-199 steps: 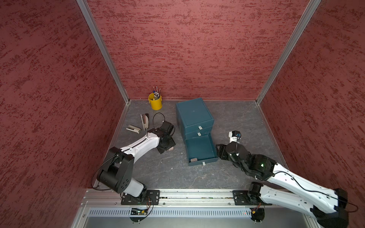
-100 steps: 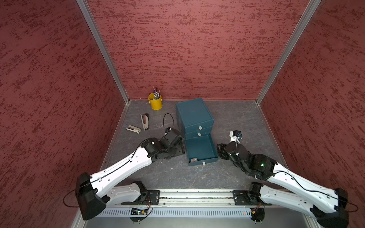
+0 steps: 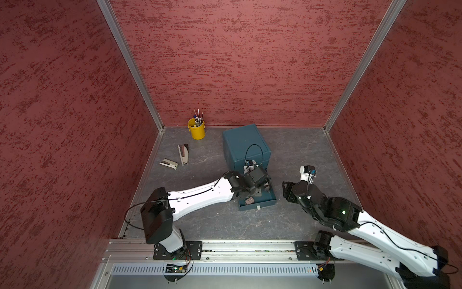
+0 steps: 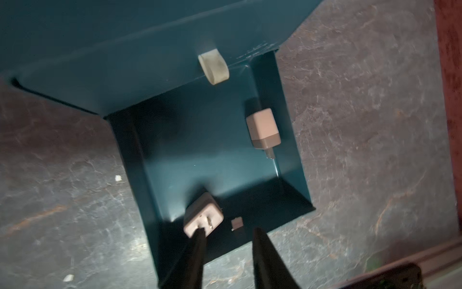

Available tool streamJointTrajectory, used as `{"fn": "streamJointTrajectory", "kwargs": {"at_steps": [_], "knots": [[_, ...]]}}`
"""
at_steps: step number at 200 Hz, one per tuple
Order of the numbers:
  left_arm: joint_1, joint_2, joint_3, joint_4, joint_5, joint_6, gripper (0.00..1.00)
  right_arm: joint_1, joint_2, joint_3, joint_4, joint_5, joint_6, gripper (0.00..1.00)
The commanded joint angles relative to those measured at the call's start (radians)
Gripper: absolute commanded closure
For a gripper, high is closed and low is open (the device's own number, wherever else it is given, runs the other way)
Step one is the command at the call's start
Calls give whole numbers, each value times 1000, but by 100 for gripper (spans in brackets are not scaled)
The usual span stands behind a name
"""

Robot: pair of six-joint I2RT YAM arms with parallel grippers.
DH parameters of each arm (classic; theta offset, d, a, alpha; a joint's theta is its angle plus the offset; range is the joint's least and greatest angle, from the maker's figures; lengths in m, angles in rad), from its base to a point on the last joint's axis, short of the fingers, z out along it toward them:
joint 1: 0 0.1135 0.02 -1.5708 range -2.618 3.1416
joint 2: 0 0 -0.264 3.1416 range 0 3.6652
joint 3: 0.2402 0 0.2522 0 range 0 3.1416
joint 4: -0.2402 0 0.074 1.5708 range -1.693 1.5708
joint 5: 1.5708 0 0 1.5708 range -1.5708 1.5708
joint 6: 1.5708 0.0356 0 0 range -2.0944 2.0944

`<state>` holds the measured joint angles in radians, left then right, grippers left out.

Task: Place the plugs into the drawer by color
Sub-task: Place the plug in the drawer, then close the drawer in the storage box.

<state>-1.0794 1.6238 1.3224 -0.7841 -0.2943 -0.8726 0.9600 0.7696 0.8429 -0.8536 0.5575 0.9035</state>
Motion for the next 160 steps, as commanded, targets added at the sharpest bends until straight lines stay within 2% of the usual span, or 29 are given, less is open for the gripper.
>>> {"fn": "streamJointTrajectory", "kwargs": {"at_steps": [1,25,44,70,92,109,135,160], "knots": [[-25,-38,71,-13,-115,41,46,-9,-24,2,-48,21,22,36],[-40,-115,175,-101,-249,138,29,-9,-10,-50,-2,-38,20,36],[39,-167,259,-165,-251,212,23,-9,11,-83,59,-94,14,37],[253,-205,301,-190,-78,262,20,-9,-8,-140,164,-164,9,37],[390,-209,305,-177,-12,300,20,-9,-16,-176,218,-215,16,37],[461,-196,301,-140,65,331,17,-8,-15,-199,239,-246,17,37],[588,-131,321,-115,250,342,18,-8,-15,-222,254,-286,-7,37],[673,-74,347,-88,317,368,18,-6,-15,-227,244,-300,-13,36]]}}
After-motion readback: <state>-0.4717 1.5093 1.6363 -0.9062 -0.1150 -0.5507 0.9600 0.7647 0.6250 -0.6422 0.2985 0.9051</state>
